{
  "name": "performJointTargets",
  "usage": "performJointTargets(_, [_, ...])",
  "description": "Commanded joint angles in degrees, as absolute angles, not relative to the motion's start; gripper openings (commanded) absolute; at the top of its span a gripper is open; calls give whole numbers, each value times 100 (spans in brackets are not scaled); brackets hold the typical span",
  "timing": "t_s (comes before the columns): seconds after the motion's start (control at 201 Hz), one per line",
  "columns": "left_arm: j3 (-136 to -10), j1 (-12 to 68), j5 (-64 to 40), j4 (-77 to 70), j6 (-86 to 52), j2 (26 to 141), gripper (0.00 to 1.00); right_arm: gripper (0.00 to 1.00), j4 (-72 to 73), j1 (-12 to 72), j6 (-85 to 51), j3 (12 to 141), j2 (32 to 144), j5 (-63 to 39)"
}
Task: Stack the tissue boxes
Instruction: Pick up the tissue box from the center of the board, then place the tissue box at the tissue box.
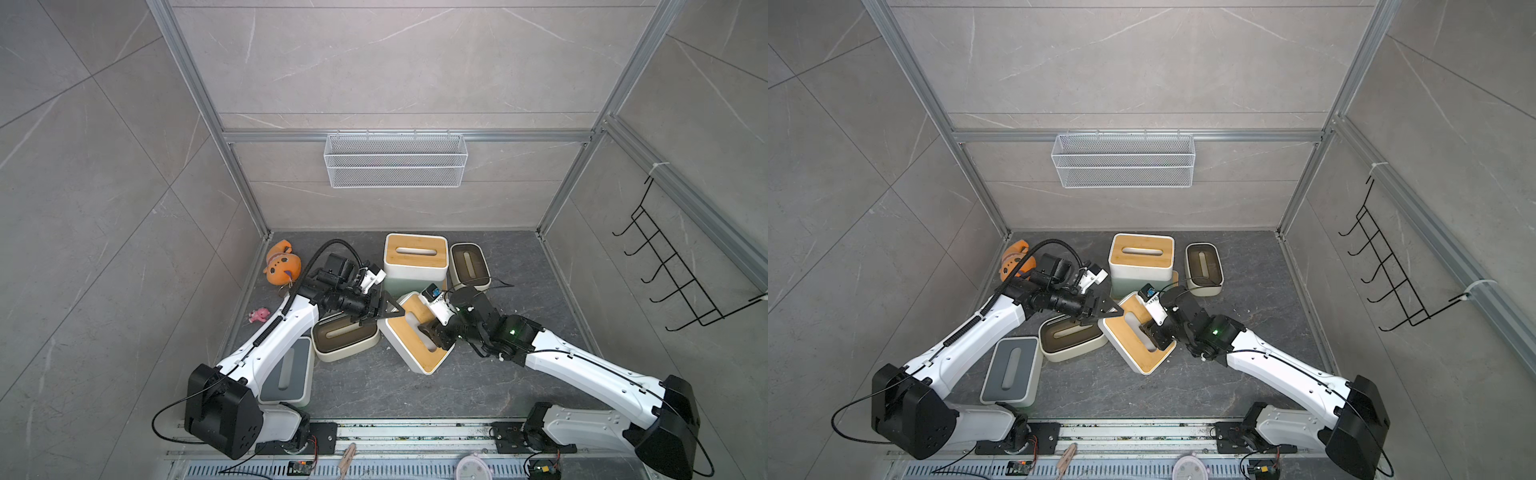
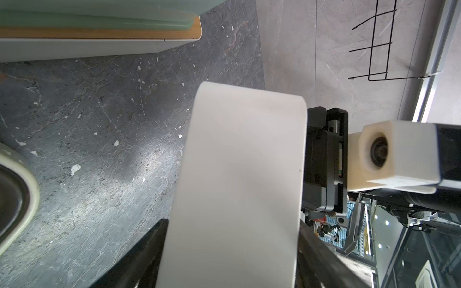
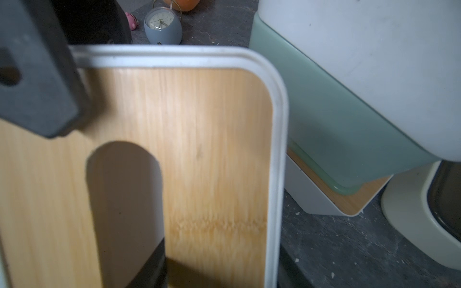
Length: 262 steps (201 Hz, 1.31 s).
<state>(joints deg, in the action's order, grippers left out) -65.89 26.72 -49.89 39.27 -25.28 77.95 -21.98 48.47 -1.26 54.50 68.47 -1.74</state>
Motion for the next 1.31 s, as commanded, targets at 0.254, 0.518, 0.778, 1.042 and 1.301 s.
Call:
performJointTargets(0.254, [-6711,2736,-5397,3922,-2595,7789,55,30,-1775,4887,-97,5641,6794,-343])
performJointTargets(0.518, [-6136,2748,-5353,2994,-3335,7465,47,33,-1769,4893,-111,5643,6759,-395])
performJointTargets(0.778, [-5462,2858,-4512,2314,-3759,6847,33,58,-1749,4892,-239,5645,6662,-492])
performJointTargets(1.042, [-5027,2939,-4061,1895,-4213,6489,29,85,-2087,4894,-485,6011,6425,-517])
performJointTargets(1.301, [-4977,3010,-3825,1682,-4583,5970,28,100,-2555,4881,-869,6449,5776,562])
